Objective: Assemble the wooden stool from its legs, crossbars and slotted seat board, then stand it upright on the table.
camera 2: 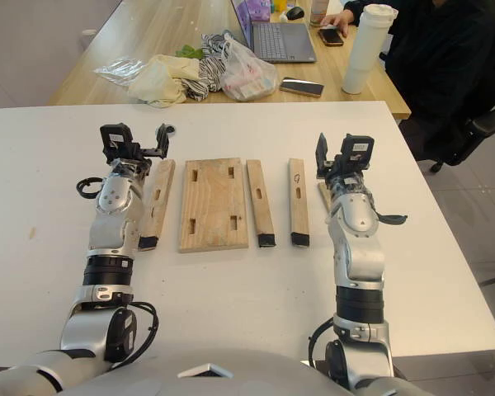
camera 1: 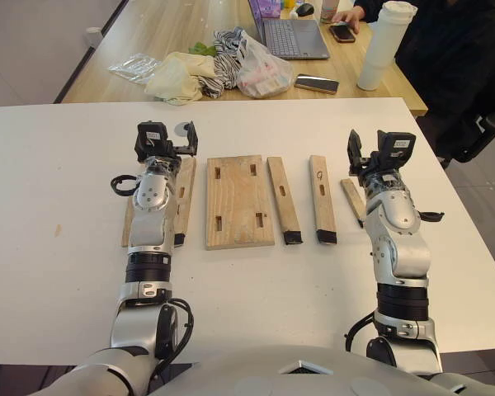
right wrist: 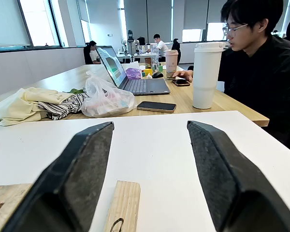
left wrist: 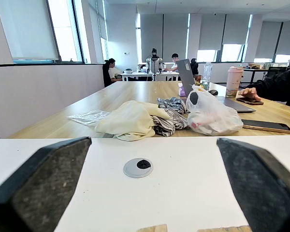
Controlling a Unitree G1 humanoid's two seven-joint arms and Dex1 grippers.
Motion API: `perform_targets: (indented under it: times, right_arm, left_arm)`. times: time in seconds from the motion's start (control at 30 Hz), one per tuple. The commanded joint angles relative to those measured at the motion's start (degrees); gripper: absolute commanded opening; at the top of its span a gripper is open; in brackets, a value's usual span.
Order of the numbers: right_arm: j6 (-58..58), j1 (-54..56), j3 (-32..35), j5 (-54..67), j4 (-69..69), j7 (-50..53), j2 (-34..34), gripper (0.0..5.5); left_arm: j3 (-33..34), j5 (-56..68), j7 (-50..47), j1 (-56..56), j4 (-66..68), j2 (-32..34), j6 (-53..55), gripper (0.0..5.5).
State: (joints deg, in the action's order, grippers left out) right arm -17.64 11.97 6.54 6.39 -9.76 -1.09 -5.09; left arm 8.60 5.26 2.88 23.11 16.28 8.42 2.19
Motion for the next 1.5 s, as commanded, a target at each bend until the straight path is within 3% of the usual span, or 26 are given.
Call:
perform_targets:
  times: [0.03, 0.83, 1.1, 1.23, 1.5]
  right_arm:
    - [0.59, -0.12, -0.26, -0.06, 0.35, -0.1, 0.22, 2.78]
    - [-0.21, -0.77, 0.68, -0.15, 1.08, -0.54, -1.44, 2.78]
    - [-0.22, -19.82, 7.51, 4.78, -3.29, -13.47, -10.84, 2.78]
    - [-0.03, -27.76, 6.15, 7.76, -8.02, -20.0, -12.1, 2.78]
    - [2.69, -26.58, 2.52, 3.54, 2.39, -19.97, -11.64, 2.78]
  left_arm:
    - [-0.31, -0.36, -0.09, -0.41, 0.24, -0.09, -0.24, 4.77]
    - [-0.69, -0.42, -0.66, -0.29, 0.52, -0.44, -0.82, 4.77]
    - [-0.88, -0.59, -1.2, -3.67, -2.74, -0.54, 0.19, 4.77]
    - [-1.9, -2.31, -1.62, -5.5, -4.61, 0.0, -0.71, 4.77]
    - [-1.91, -2.2, -1.59, -5.37, -5.0, -1.07, 0.15, 4.77]
